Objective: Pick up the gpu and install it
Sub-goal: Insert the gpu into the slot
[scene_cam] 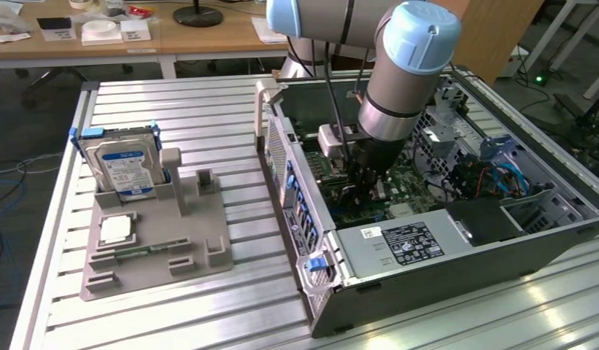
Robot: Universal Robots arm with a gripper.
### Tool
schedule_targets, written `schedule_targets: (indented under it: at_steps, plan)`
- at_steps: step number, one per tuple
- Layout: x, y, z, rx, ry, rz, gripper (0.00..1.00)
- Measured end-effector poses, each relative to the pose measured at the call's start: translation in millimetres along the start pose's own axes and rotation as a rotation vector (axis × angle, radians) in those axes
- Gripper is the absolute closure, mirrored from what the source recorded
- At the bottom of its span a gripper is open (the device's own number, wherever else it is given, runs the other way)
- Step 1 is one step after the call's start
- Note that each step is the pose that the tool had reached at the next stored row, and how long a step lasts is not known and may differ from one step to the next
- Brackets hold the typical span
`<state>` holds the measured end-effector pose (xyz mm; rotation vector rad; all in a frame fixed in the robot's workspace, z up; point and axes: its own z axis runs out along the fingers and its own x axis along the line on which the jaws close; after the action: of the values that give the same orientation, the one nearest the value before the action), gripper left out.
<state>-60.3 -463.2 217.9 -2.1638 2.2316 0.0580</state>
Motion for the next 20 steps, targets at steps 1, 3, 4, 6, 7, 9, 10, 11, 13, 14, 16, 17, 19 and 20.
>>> schedule_targets:
  at_steps: [1, 3, 4, 6, 7, 9, 10, 11, 13, 14, 16, 17, 19, 20]
  plan:
    - [0.0, 0.1, 0.6, 0.0001, -0.0001, 0.0, 0.72]
    - [0.1, 0.5, 1.6, -0.0001, 0.0004, 0.0, 0.72]
    - [0.2, 0.8, 2.2, -0.0003, 0.0006, 0.0, 0.72]
    - [0.3, 1.2, 3.1, -0.0004, 0.0006, 0.0, 0.72]
    - [0.3, 1.3, 3.2, -0.0003, 0.0004, 0.0, 0.72]
    - [0.2, 1.3, 3.3, -0.0002, 0.0002, 0.0, 0.72]
    - [0.2, 1.3, 3.3, -0.0001, 0.0002, 0.0, 0.72]
    - [0.2, 1.3, 3.3, -0.0001, 0.0002, 0.0, 0.72]
    - [0.2, 1.3, 3.3, -0.0001, 0.0001, 0.0, 0.72]
    - [0.2, 1.3, 3.4, -0.0001, 0.0001, 0.0, 0.72]
    - [0.2, 1.3, 3.4, -0.0001, 0.0001, 0.0, 0.72]
    - [0.2, 1.3, 3.3, -0.0001, 0.0001, 0.0, 0.72]
    - [0.2, 1.3, 3.4, -0.0001, 0.0001, 0.0, 0.72]
    - [0.2, 1.3, 3.4, -0.0001, 0.0001, 0.0, 0.72]
